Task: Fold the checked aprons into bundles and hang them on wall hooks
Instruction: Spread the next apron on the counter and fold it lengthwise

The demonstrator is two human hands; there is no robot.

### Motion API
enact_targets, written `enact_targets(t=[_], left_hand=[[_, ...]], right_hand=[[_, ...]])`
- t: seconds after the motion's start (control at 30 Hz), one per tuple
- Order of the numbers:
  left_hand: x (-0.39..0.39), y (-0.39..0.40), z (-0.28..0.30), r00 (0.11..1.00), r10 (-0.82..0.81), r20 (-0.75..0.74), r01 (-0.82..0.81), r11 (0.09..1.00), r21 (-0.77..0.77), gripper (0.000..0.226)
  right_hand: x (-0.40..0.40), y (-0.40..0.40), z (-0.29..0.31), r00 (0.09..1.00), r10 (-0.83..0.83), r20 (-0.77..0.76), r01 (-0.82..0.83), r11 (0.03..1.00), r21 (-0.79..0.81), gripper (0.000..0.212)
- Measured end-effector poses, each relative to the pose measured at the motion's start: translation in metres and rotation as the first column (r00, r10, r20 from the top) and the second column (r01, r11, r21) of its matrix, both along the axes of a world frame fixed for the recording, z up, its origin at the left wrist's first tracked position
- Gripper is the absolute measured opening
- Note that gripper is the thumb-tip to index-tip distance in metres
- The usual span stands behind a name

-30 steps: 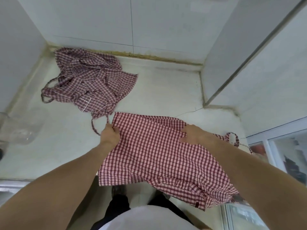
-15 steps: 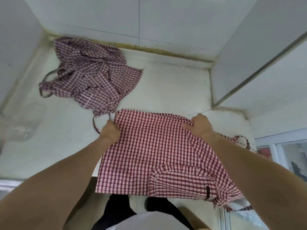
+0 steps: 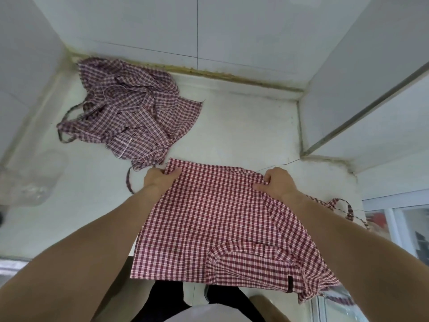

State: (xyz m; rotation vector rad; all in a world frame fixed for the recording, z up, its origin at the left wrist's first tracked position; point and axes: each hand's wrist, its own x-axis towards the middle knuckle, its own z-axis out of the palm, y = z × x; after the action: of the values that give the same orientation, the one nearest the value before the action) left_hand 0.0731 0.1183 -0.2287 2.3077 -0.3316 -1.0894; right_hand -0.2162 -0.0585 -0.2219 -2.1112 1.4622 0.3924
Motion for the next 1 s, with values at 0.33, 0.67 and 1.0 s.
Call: enact_targets(t=[0.33, 0.67, 1.0], left_hand=[[0.012, -0.009, 0.03, 0.966, 0.07, -0.248, -0.142, 0.947, -0.288, 0.056], [0.022, -0.006, 0.076, 0.954, -0.223, 0.2, 0.277, 0.911, -0.307, 0.023], [0.03, -0.02, 0.167, 0.882, 0.04, 0.469, 0.246, 0.81, -0.532, 0.019]], right_hand=[[-0.015, 0.011, 0.013, 0.952, -0.089, 0.292, 0.053, 0.99, 0.13, 0.012], [-0.015, 0.01, 0.055, 0.895, -0.117, 0.431, 0.092, 0.993, 0.077, 0.012], [-0.031, 0.02, 0.128, 0.946, 0.163, 0.281, -0.2, 0.973, 0.112, 0.016]])
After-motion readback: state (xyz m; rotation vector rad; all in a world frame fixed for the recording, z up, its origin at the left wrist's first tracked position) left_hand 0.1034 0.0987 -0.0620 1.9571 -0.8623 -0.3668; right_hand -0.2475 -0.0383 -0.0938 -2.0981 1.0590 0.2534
